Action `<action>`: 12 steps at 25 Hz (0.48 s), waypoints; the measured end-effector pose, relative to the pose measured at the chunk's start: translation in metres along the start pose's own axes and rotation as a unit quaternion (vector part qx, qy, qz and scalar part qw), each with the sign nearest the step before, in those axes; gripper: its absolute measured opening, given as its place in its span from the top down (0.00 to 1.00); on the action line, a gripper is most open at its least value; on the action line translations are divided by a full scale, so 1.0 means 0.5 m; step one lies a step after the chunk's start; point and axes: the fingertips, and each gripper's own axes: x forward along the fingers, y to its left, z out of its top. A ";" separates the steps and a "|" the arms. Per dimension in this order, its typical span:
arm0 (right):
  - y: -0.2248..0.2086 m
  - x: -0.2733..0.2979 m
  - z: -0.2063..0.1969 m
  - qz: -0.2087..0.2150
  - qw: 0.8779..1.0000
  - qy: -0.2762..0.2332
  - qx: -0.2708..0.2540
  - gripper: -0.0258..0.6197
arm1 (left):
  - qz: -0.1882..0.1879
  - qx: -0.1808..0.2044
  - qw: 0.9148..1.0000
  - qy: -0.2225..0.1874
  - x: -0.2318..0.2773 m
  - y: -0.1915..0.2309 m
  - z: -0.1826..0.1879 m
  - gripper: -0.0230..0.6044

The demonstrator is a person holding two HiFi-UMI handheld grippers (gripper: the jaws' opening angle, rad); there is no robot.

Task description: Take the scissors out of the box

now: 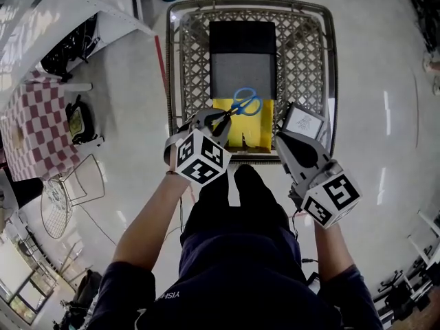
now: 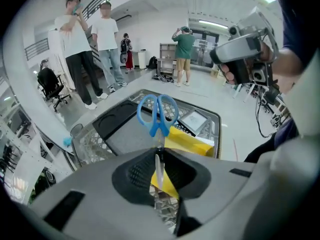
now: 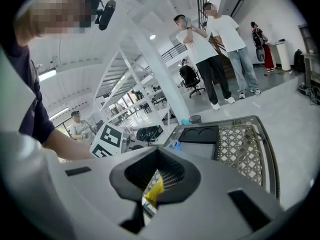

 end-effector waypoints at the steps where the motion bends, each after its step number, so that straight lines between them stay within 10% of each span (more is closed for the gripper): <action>1: 0.006 0.000 0.007 0.000 1.000 -0.003 -0.003 0.94 | 0.002 0.000 1.000 -0.007 -0.012 0.004 0.008 0.85; 12: 0.051 -0.013 0.078 -0.019 0.999 -0.028 -0.030 0.94 | 0.013 -0.006 0.996 -0.091 -0.148 0.032 0.090 0.85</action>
